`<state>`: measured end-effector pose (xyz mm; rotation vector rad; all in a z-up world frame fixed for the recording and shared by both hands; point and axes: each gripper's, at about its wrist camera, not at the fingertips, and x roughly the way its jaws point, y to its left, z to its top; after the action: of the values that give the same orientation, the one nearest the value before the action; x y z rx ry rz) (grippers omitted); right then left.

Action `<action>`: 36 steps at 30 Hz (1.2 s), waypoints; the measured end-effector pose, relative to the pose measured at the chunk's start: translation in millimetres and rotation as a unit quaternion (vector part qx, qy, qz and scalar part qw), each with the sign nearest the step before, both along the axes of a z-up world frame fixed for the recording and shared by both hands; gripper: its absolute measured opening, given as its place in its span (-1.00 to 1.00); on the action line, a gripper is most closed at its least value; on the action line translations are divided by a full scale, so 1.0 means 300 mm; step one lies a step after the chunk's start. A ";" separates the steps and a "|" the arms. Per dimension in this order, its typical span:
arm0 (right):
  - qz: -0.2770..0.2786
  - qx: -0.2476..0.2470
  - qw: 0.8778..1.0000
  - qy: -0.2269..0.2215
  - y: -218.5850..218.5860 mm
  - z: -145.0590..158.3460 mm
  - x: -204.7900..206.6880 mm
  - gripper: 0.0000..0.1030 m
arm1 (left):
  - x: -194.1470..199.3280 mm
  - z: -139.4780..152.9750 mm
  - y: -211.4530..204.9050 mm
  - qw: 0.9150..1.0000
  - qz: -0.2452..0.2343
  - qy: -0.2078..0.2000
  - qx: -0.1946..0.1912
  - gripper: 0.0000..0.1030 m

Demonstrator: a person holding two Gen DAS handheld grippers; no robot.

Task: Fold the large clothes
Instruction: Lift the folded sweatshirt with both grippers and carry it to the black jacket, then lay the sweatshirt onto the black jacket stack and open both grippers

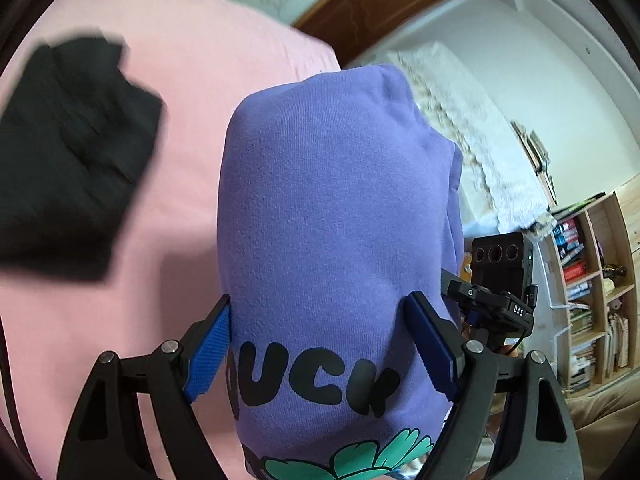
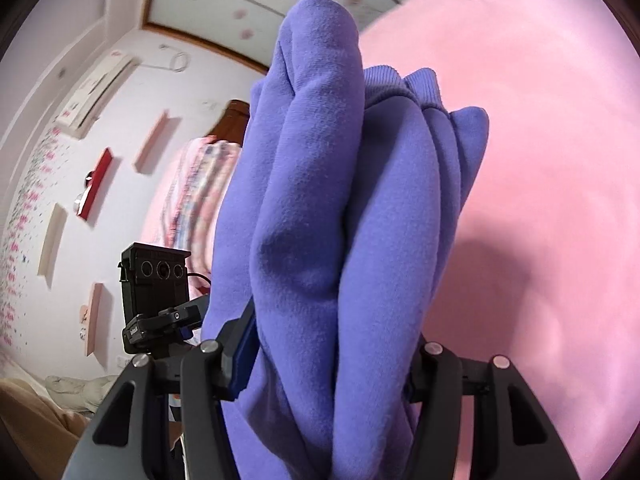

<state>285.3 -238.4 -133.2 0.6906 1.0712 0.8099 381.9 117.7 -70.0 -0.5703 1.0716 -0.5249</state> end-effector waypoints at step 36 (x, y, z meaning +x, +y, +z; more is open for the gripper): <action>-0.009 -0.047 0.997 0.056 0.981 -0.623 0.604 0.13 | 0.529 -0.515 0.999 0.987 0.148 0.057 0.032 0.81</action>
<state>466.5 56.0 -320.2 0.6705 1.1949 0.7070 540.7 417.4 -224.5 -0.6955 1.0852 -0.1985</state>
